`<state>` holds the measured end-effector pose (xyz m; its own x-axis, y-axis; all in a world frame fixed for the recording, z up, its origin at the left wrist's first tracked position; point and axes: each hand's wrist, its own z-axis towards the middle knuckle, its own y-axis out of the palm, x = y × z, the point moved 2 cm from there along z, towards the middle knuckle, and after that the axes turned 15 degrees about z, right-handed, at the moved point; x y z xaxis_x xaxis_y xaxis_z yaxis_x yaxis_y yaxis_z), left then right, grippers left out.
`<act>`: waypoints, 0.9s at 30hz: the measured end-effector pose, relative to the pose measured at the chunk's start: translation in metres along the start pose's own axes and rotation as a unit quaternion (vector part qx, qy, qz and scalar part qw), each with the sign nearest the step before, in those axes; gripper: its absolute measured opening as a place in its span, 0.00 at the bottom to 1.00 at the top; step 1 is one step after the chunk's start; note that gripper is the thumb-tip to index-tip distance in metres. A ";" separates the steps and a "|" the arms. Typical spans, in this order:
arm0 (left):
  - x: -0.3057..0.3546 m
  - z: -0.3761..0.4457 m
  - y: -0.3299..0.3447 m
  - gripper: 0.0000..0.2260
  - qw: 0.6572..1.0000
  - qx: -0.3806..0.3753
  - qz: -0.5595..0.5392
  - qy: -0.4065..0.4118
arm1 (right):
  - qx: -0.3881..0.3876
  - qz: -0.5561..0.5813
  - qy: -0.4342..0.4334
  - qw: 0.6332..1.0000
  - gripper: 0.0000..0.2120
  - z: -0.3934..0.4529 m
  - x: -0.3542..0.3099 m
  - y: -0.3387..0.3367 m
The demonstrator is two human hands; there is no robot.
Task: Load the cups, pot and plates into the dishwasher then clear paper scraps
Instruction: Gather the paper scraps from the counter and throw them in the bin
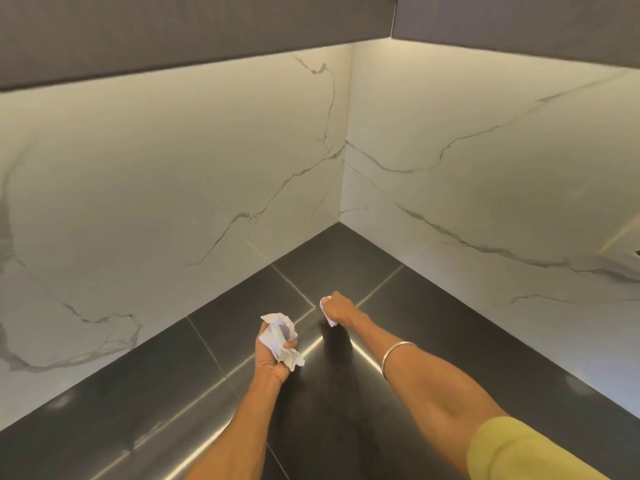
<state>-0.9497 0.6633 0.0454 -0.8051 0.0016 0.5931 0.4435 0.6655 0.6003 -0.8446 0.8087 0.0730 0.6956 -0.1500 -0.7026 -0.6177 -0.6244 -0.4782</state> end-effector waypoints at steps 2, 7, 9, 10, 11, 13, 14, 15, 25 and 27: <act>-0.008 -0.018 0.003 0.12 1.000 0.014 0.003 -0.017 | 0.007 0.048 -0.008 0.999 0.14 -0.025 -0.001 0.006; -0.027 -0.055 0.004 0.07 0.998 0.023 -0.053 -0.036 | 0.050 0.158 -0.044 0.985 0.27 -0.093 0.003 0.021; -0.034 -0.071 0.009 0.08 0.999 0.022 -0.026 -0.029 | 0.042 0.185 -0.038 0.981 0.24 -0.114 0.009 0.027; -0.038 -0.079 0.012 0.10 0.999 0.020 -0.015 -0.027 | 0.035 0.201 -0.036 0.978 0.22 -0.125 0.011 0.030; -0.042 -0.089 0.015 0.11 0.999 0.014 -0.014 -0.027 | 0.036 0.223 -0.036 0.973 0.21 -0.137 0.016 0.032; -0.050 -0.100 0.021 0.12 0.999 0.016 0.000 -0.033 | 0.054 0.284 -0.036 0.957 0.19 -0.152 0.026 0.036; -0.055 -0.107 0.022 0.13 0.999 0.020 0.010 -0.039 | 0.064 0.318 -0.035 0.945 0.18 -0.161 0.032 0.038; -0.060 -0.113 0.021 0.13 0.999 0.024 0.017 -0.038 | 0.073 0.345 -0.033 0.935 0.16 -0.170 0.037 0.040; -0.120 -0.168 0.015 0.14 0.996 0.005 0.048 -0.078 | 0.109 0.460 0.014 0.881 0.08 -0.241 0.098 0.043; -0.134 -0.178 0.016 0.13 0.995 0.007 0.045 -0.086 | 0.122 0.478 0.015 0.870 0.10 -0.252 0.111 0.041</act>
<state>-0.7643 0.5406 0.0707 -0.8184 0.1891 0.5427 0.5128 0.6666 0.5410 -0.6996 0.5731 0.1084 -0.1705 -0.5337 -0.8283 -0.9760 -0.0239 0.2163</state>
